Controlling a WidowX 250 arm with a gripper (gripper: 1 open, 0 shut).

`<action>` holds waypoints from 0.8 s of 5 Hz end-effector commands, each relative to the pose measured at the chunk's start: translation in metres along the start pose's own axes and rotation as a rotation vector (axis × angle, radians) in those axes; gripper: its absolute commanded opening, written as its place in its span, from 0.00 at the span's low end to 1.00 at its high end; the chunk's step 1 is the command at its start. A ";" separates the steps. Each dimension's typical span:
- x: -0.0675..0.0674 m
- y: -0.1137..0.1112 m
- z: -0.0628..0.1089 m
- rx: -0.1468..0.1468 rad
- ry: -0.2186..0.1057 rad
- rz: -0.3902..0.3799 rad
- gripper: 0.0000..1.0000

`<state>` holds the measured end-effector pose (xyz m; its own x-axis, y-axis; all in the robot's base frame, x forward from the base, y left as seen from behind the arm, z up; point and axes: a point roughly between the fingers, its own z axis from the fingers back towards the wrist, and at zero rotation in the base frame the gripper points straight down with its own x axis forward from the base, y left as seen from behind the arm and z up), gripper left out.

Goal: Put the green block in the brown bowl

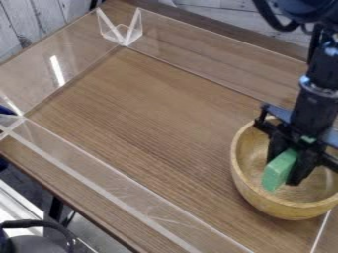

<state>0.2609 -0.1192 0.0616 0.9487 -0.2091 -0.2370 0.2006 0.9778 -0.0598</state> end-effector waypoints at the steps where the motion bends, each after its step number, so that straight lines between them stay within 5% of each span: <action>1: 0.005 -0.006 0.036 -0.019 -0.077 -0.031 0.00; 4: 0.016 -0.009 0.007 -0.061 -0.058 -0.034 0.00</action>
<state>0.2692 -0.1293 0.0516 0.9441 -0.2378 -0.2282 0.2159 0.9694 -0.1171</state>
